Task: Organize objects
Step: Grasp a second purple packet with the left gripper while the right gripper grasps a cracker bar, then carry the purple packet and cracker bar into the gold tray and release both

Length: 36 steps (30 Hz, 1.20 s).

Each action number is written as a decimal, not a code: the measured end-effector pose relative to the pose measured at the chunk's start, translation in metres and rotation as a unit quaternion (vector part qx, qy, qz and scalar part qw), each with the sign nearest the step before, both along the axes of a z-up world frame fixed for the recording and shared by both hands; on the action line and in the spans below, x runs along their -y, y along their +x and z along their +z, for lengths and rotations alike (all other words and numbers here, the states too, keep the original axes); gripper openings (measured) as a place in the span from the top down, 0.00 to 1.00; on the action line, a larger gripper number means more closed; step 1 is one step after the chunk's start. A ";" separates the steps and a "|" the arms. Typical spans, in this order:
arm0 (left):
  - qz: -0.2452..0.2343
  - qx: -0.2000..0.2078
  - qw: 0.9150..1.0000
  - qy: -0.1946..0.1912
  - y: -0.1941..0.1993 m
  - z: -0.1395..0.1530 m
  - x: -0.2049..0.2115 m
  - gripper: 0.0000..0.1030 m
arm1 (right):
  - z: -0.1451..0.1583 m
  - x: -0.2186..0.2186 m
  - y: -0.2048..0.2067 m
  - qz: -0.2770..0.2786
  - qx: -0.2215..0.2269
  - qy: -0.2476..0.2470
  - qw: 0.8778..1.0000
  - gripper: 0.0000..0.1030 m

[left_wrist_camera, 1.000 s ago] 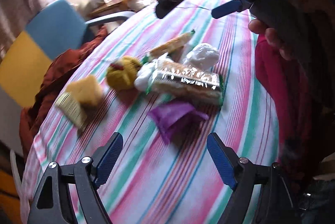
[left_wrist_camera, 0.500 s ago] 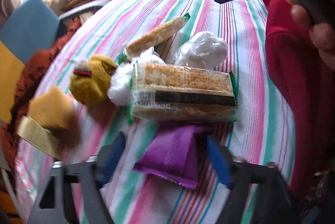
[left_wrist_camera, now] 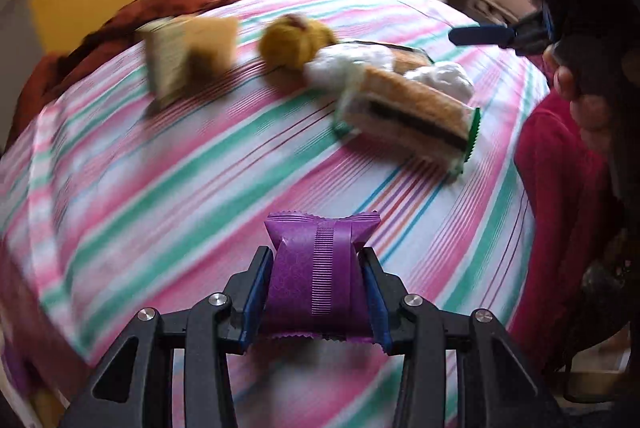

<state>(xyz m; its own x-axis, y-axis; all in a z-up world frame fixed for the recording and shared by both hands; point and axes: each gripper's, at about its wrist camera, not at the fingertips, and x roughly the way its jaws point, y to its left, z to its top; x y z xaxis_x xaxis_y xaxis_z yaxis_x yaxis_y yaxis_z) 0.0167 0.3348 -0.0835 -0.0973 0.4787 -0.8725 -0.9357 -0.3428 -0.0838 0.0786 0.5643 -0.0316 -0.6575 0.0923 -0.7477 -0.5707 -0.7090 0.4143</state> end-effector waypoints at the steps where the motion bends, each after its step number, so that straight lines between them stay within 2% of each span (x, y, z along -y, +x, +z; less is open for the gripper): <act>1: 0.012 0.002 1.000 0.005 -0.001 -0.001 0.009 0.57 | -0.001 0.006 -0.006 0.017 0.007 0.005 1.000 0.01; 5: 0.035 0.001 0.999 0.015 -0.002 -0.002 0.026 0.57 | -0.013 0.021 -0.021 0.062 0.053 0.022 0.996 0.15; 9: 0.047 0.003 0.999 0.019 -0.001 -0.002 0.029 0.57 | -0.031 0.037 -0.035 0.104 0.119 0.041 0.987 0.19; 12: 0.055 0.008 0.998 0.021 -0.003 -0.002 0.030 0.57 | -0.038 0.050 -0.040 0.129 0.149 0.066 0.978 0.19; 16: 0.073 0.030 0.996 0.038 -0.007 -0.003 0.036 0.57 | -0.053 0.065 -0.049 0.147 0.215 0.118 0.958 0.23; 18: 0.080 0.042 0.995 0.043 -0.009 -0.005 0.034 0.57 | -0.059 0.066 -0.051 0.148 0.235 0.130 0.952 0.31; 19: 0.081 0.043 0.995 0.043 -0.008 -0.004 0.034 0.57 | -0.062 0.066 -0.051 0.146 0.245 0.137 0.949 0.40; 20: 0.079 0.037 0.995 0.043 -0.005 -0.004 0.036 0.57 | -0.065 0.065 -0.052 0.145 0.255 0.142 0.946 0.43; 24: 0.076 0.016 0.996 0.039 -0.002 -0.006 0.029 0.57 | -0.065 0.066 -0.051 0.161 0.240 0.136 0.948 0.53; 25: 0.079 0.015 0.996 0.040 -0.002 -0.006 0.029 0.58 | -0.061 0.068 -0.051 0.172 0.223 0.130 0.951 0.59; 28: 0.086 0.014 0.995 0.045 0.000 -0.005 0.035 0.58 | -0.051 0.076 -0.051 0.205 0.175 0.120 0.955 0.63; 33: 0.090 -0.002 0.995 0.040 0.005 -0.003 0.040 0.60 | -0.070 0.083 -0.059 0.237 0.213 0.122 0.940 0.62; 36: 0.089 -0.008 0.995 0.047 0.010 0.005 0.049 0.60 | -0.069 0.086 -0.059 0.239 0.215 0.135 0.937 0.61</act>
